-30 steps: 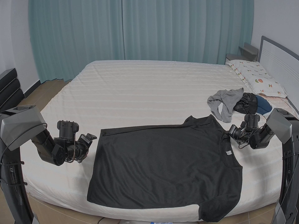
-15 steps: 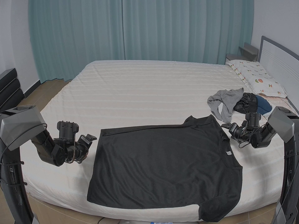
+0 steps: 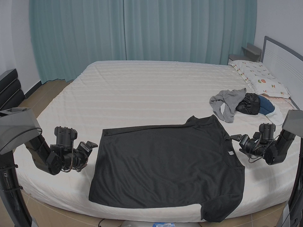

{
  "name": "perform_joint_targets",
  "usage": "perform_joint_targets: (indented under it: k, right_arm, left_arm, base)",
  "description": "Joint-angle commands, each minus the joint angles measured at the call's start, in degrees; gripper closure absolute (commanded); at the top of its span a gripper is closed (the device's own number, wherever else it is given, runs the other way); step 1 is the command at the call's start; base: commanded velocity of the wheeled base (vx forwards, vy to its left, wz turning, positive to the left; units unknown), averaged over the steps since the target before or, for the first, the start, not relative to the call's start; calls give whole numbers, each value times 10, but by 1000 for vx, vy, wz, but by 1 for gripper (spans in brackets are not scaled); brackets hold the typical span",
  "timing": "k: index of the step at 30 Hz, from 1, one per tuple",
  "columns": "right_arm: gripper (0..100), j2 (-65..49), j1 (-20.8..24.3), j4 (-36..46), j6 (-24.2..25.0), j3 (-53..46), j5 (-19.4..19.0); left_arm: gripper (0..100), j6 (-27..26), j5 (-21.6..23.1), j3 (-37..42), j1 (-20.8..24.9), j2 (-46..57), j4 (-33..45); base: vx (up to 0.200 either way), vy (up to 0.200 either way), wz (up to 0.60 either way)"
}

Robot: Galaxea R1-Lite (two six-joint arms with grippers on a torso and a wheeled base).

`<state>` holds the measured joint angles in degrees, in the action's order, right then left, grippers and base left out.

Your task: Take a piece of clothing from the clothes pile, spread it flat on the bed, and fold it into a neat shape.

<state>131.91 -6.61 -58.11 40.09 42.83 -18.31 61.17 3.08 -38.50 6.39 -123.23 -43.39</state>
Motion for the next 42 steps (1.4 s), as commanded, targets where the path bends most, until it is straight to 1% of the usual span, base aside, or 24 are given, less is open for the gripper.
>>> perform_joint_targets:
  k: [1, 2, 5, 11, 13, 16, 17, 18, 26, 32, 34, 37, 40, 42]
  right_arm:
    - [0, -124, -1, -65, 6, -146, -10]
    - [0, -133, -1, -68, 7, -179, -10]
    - [0, -129, 0, -72, 8, -217, -23]
    - [0, -126, -1, -99, 10, -249, -38]
    - [0, -121, -1, -101, 23, -250, -46]
    - [0, -120, -1, -101, 39, -250, -55]
    - [0, -121, 0, -101, 48, -251, -61]
    - [0, -121, 0, -101, 48, -252, -62]
    - [0, -119, 7, -101, 41, -260, -61]
    - [0, -117, 10, -101, 39, -266, -61]
    - [0, -115, 18, -101, 34, -270, -60]
    - [0, -105, 23, -104, 28, -275, -56]
    - [0, -87, 30, -133, 10, -290, -55]
    - [0, -75, 32, -158, 4, -298, -56]
  left_arm:
    - [0, 2, 10, 97, 20, 82, -22]
    - [0, 4, 11, 125, 31, 96, -28]
    - [0, 6, 10, 151, 47, 99, -43]
    - [0, 9, 25, 191, 50, 92, -86]
    - [0, 9, 33, 194, 53, 92, -86]
    - [0, 11, 34, 194, 57, 93, -87]
    - [0, 23, 34, 194, 64, 94, -87]
    - [0, 25, 34, 194, 66, 94, -87]
    - [0, 25, 33, 207, 73, 99, -88]
    - [0, 18, 29, 214, 73, 99, -91]
    - [0, 16, 29, 214, 72, 99, -91]
    - [0, 11, 28, 217, 70, 99, -89]
    - [0, -36, 28, 230, 59, 92, -86]
    - [0, -53, 28, 236, 54, 90, -86]
  base:
    - [-200, 0, 0]
    - [-200, 0, 0]
    - [-67, 0, 0]
    - [0, 0, 0]
    - [0, 0, 0]
    - [0, 0, 0]
    - [0, 0, 0]
    - [0, 0, 0]
    - [0, -200, 0]
    - [0, 0, 0]
    - [0, 0, 0]
    - [0, 0, 0]
    - [0, 0, 0]
    - [0, 0, 0]
